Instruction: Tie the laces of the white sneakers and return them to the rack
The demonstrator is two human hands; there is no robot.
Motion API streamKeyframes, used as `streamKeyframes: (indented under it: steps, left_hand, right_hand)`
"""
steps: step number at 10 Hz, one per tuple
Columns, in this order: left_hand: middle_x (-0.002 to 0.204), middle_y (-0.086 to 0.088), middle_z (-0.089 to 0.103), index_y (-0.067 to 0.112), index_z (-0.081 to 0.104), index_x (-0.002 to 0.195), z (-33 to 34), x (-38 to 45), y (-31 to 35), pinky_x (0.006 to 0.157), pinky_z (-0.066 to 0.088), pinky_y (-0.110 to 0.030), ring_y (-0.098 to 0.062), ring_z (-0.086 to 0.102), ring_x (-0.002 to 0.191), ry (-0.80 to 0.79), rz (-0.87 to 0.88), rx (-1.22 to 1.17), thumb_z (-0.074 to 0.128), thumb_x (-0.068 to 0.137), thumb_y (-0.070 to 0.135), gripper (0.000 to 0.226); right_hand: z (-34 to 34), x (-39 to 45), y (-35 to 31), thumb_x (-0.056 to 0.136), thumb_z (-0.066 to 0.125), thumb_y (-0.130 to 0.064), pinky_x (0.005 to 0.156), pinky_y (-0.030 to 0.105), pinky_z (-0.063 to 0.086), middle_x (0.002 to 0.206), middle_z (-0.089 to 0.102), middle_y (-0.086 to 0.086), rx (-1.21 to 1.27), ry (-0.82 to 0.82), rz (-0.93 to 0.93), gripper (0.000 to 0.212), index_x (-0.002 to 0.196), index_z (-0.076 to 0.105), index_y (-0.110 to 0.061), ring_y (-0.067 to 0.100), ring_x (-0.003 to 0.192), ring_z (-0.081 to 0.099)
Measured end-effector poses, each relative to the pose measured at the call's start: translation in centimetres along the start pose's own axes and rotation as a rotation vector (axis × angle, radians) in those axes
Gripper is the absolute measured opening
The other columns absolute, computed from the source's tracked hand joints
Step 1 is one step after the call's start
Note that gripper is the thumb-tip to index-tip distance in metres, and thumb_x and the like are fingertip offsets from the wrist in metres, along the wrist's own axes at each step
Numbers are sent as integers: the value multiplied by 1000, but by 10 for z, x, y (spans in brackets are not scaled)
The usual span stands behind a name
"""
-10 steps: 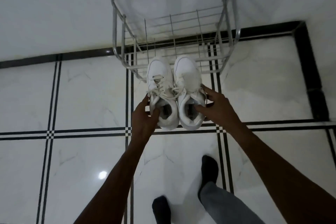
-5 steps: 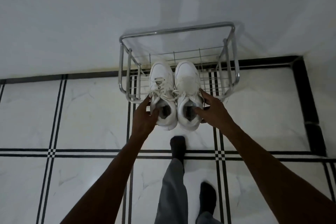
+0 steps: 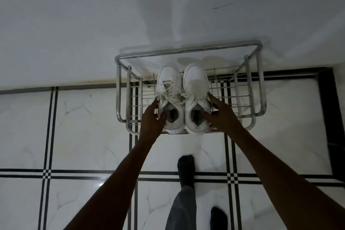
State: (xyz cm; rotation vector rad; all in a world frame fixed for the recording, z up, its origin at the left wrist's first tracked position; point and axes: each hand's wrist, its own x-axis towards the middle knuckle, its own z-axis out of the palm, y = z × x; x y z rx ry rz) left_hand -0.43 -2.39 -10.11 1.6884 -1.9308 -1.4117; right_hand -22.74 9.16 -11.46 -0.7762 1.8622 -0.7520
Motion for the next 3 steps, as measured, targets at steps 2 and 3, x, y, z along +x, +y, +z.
streamKeyframes:
  steps: [2, 3]
  left_hand:
    - [128, 2, 67, 20, 48, 149, -6, 2, 1, 79, 62, -27, -17, 71, 102, -43, 2, 33, 70, 93, 17, 60]
    - [138, -10, 60, 19, 37, 155, -10, -1, 12, 92, 59, -48, -28, 66, 113, -13, -46, 132, 71, 92, 35, 73]
  right_hand:
    - [-6, 0, -9, 83, 77, -30, 105, 34, 48, 153, 44, 5, -66, -67, 22, 90, 156, 26, -20, 27, 133, 52]
    - [-12, -8, -27, 83, 77, -35, 107, 23, 32, 155, 40, 11, -198, -4, 20, 91, 154, 26, -9, 28, 141, 40]
